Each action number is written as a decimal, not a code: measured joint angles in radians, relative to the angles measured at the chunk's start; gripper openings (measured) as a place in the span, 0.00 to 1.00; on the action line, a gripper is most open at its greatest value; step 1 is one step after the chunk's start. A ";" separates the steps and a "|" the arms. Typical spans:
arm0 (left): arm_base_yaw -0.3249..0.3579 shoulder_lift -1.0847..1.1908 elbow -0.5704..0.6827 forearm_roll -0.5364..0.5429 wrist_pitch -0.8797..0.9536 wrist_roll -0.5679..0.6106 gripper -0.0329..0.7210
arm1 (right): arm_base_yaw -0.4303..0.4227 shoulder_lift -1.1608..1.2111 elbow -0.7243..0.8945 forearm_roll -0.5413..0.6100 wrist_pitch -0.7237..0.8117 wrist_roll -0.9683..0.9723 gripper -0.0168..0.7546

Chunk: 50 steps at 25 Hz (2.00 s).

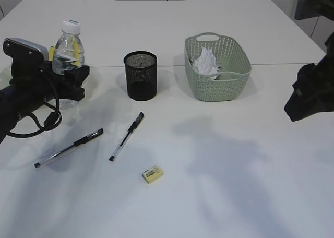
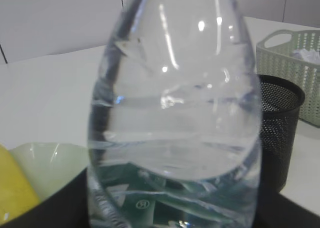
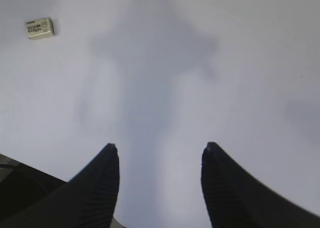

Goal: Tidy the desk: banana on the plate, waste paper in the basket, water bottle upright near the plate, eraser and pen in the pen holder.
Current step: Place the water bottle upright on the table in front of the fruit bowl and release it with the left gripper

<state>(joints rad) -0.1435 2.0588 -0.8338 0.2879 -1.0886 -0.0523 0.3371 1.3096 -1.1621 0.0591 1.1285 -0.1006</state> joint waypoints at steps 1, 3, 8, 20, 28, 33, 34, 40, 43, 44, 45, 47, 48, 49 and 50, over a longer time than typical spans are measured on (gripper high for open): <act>0.000 0.007 -0.005 0.005 0.000 -0.004 0.56 | 0.000 0.000 0.000 -0.001 0.000 0.000 0.53; 0.000 0.017 -0.011 0.019 0.000 -0.019 0.56 | 0.000 0.000 0.000 -0.001 0.000 -0.001 0.53; 0.000 0.049 -0.053 0.076 0.000 -0.051 0.56 | 0.000 0.000 0.000 -0.001 -0.002 -0.001 0.53; 0.000 0.121 -0.127 0.080 0.004 -0.118 0.56 | 0.000 0.000 0.000 -0.005 -0.009 -0.002 0.53; 0.000 0.121 -0.165 0.111 0.000 -0.127 0.56 | 0.000 0.000 0.000 -0.009 -0.013 -0.002 0.53; 0.000 0.121 -0.165 0.184 0.000 -0.139 0.56 | 0.000 0.000 0.000 -0.009 -0.013 -0.002 0.53; -0.002 0.121 -0.165 0.189 0.000 -0.144 0.56 | 0.000 0.000 0.000 -0.009 -0.013 -0.002 0.53; -0.030 0.125 -0.165 0.166 -0.003 -0.155 0.56 | 0.000 0.000 0.000 -0.009 -0.015 -0.003 0.53; -0.045 0.154 -0.170 0.079 -0.003 -0.161 0.56 | 0.000 0.000 0.000 -0.009 -0.015 -0.003 0.53; -0.047 0.167 -0.172 0.062 -0.003 -0.163 0.56 | 0.000 0.000 0.000 -0.009 -0.015 -0.003 0.53; -0.049 0.178 -0.172 0.050 -0.002 -0.163 0.56 | 0.000 0.000 0.000 -0.009 -0.015 -0.003 0.53; -0.049 0.190 -0.176 0.041 0.004 -0.164 0.56 | 0.000 0.000 0.000 -0.009 -0.015 -0.003 0.53; -0.049 0.194 -0.177 0.033 0.004 -0.164 0.56 | 0.000 0.000 0.000 -0.009 -0.015 -0.003 0.53; -0.049 0.196 -0.181 0.027 0.004 -0.164 0.56 | 0.000 0.000 0.000 -0.009 -0.015 -0.003 0.53; -0.049 0.198 -0.188 0.025 0.004 -0.164 0.56 | 0.000 0.000 0.000 -0.010 -0.015 -0.003 0.53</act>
<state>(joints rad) -0.1922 2.2572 -1.0217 0.3132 -1.0841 -0.2162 0.3371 1.3096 -1.1621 0.0492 1.1138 -0.1039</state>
